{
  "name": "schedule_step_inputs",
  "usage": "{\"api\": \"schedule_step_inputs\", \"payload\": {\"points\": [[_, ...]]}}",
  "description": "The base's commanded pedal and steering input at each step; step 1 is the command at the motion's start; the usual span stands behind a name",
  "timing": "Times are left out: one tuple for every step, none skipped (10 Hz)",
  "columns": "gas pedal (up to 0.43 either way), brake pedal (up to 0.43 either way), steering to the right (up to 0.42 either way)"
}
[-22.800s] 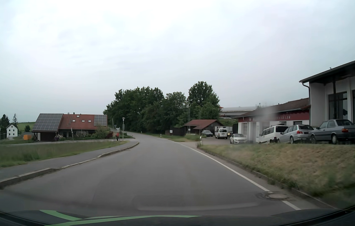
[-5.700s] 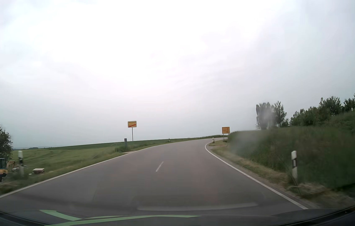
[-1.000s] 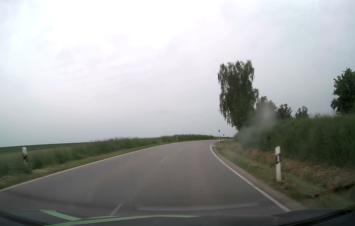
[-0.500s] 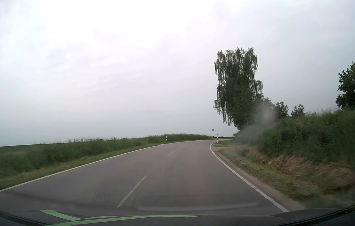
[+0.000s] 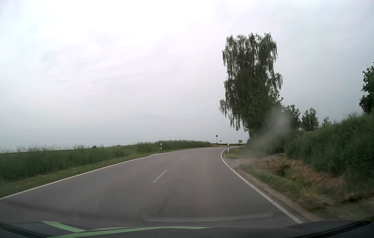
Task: Follow the waypoints while adhering to traffic rules and regulations
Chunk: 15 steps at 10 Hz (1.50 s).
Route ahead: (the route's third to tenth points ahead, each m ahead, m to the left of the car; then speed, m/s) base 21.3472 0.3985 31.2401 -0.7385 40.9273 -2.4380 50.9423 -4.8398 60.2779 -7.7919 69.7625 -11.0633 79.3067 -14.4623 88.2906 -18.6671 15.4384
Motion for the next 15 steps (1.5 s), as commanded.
{"api": "schedule_step_inputs", "payload": {"points": [[0.067,0.000,0.024],[0.079,0.000,0.024],[0.079,0.000,0.024],[0.087,0.000,0.022],[0.087,0.000,0.019],[0.098,0.000,0.019],[0.098,0.000,0.019],[0.098,0.000,0.018],[0.098,0.000,0.018],[0.098,0.000,0.018],[0.098,0.000,0.018],[0.098,0.000,0.020],[0.098,0.000,0.022],[0.098,0.000,0.023],[0.087,0.000,0.025]]}}
